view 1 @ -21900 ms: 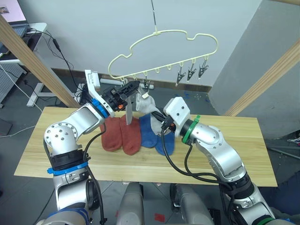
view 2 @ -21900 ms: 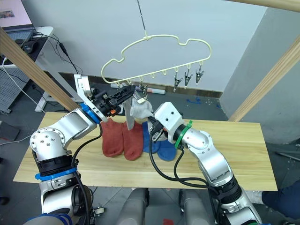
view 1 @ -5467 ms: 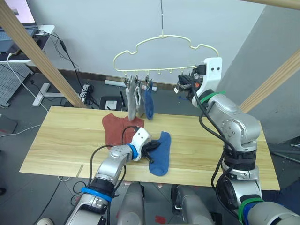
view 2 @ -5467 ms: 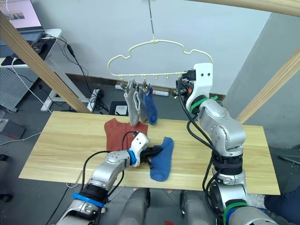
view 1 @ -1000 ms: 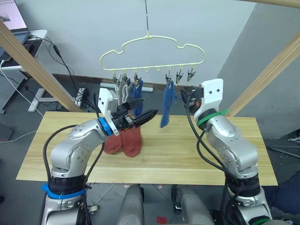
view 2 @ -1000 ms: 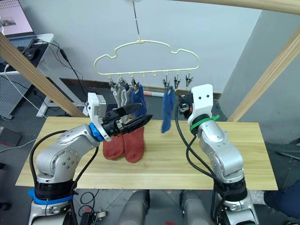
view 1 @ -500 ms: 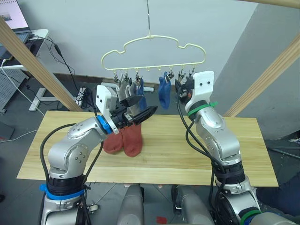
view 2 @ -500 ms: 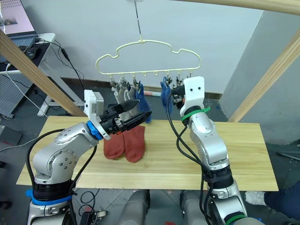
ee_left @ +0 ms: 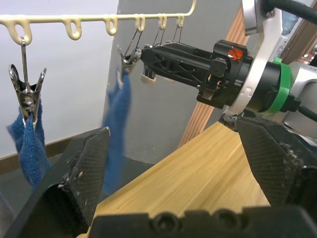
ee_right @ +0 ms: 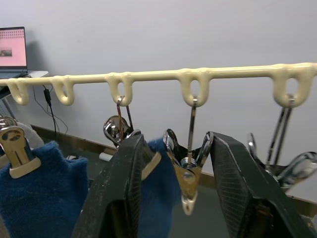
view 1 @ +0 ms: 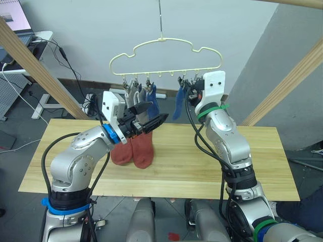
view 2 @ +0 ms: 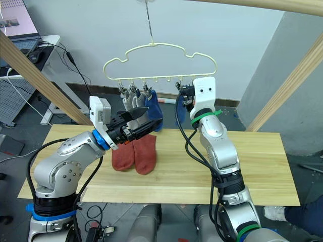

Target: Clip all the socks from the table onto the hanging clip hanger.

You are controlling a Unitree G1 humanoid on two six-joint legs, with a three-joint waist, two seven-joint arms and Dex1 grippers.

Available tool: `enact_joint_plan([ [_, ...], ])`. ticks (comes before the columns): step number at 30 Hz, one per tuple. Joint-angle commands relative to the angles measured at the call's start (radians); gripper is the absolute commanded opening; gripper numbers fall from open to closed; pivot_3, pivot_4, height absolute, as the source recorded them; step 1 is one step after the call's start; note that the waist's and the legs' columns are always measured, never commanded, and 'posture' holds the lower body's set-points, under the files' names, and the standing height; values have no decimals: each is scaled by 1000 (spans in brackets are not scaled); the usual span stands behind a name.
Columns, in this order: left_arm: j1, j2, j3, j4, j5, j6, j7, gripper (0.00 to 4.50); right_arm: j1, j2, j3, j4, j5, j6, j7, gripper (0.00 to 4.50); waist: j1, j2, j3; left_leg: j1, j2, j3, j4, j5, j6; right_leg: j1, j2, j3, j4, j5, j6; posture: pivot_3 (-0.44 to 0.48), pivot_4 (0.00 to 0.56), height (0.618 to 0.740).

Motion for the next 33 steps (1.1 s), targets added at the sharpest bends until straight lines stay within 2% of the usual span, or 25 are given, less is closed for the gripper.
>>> enact_joint_plan([
  [1,4,11,22,-53,-18,-14,7,4500,-31,15,-14,-15,3,-28,12,2080,1,0,0,0,0,0,0,0,0,0,0,0,0,0,0,264,283,740],
  [14,2,4,17,-61,-29,-23,16,4500,-48,37,-41,16,5,-38,5,2080,8,0,0,0,0,0,0,0,0,0,0,0,0,0,0,268,286,740],
  [22,-6,-7,29,-78,-96,-8,23,4500,-43,40,-54,12,4,-30,5,2080,22,0,0,0,0,0,0,0,0,0,0,0,0,0,0,264,287,740],
  [25,-5,-1,26,-77,-92,-11,22,4500,-43,40,-56,13,5,-31,6,1485,22,0,0,0,0,0,0,0,0,0,0,0,0,0,0,264,286,740],
  [28,-1,2,24,-76,-87,-14,19,4500,-43,41,-58,13,7,-32,8,510,22,0,0,0,0,0,0,0,0,0,0,0,0,0,0,266,286,740],
  [31,3,0,23,-78,-87,-14,22,4500,-43,40,-58,12,7,-32,10,16,22,0,0,0,0,0,0,0,0,0,0,0,0,0,0,265,286,740],
  [33,8,-1,21,-80,-85,-15,23,4500,-42,40,-60,9,8,-31,11,5,23,0,0,0,0,0,0,0,0,0,0,0,0,0,0,264,286,740],
])
